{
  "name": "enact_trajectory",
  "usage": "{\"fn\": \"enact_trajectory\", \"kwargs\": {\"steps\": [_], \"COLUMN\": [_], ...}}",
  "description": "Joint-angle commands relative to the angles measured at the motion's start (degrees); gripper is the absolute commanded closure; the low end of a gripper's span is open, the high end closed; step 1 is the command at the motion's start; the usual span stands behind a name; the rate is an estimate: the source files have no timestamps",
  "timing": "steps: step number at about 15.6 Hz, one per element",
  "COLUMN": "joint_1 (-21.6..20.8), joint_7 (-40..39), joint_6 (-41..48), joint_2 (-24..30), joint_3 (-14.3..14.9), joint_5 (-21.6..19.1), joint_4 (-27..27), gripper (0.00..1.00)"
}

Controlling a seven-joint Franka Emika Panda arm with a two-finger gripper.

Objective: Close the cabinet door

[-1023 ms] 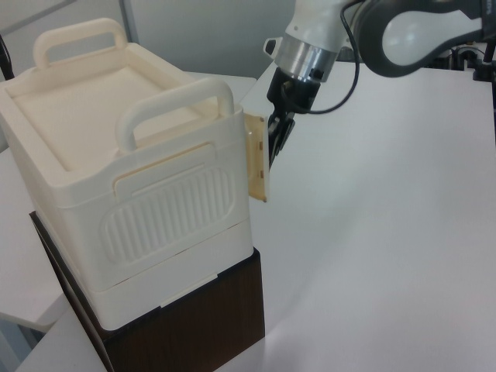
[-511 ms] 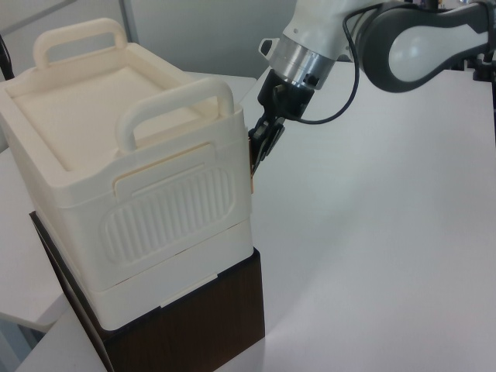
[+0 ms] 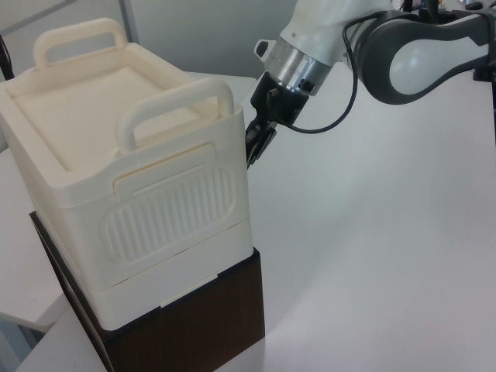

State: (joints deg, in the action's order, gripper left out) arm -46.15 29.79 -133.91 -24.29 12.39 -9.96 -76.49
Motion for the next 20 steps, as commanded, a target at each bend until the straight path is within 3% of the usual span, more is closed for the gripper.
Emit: {"fn": "enact_trajectory", "kwargs": {"steps": [1,5,8,13,16,17,18,19,20], "joint_1": [-0.87,-0.96,0.53,9.66,16.51,18.71,20.65,21.71,22.33], "joint_7": [1.59,1.06,-1.73,-14.03,-18.53,-19.84,-20.38,-20.38,-20.38], "joint_6": [-2.15,-1.1,8.19,29.89,39.84,42.13,43.19,43.12,43.12], "joint_2": [-1.47,-0.42,2.92,7.58,9.51,10.48,11.79,13.2,14.34], "joint_3": [1.06,0.97,1.32,1.5,1.5,1.59,1.59,1.68,1.68], "joint_5": [0.82,1.52,1.44,0.91,1.26,1.52,1.79,3.01,5.63], "joint_4": [1.43,0.64,-1.82,-2.26,-2.44,-3.13,-4.88,-7.07,-8.4], "gripper": [0.93,0.93,0.94,0.93,0.85,0.67,0.43,0.07,0.0]}}
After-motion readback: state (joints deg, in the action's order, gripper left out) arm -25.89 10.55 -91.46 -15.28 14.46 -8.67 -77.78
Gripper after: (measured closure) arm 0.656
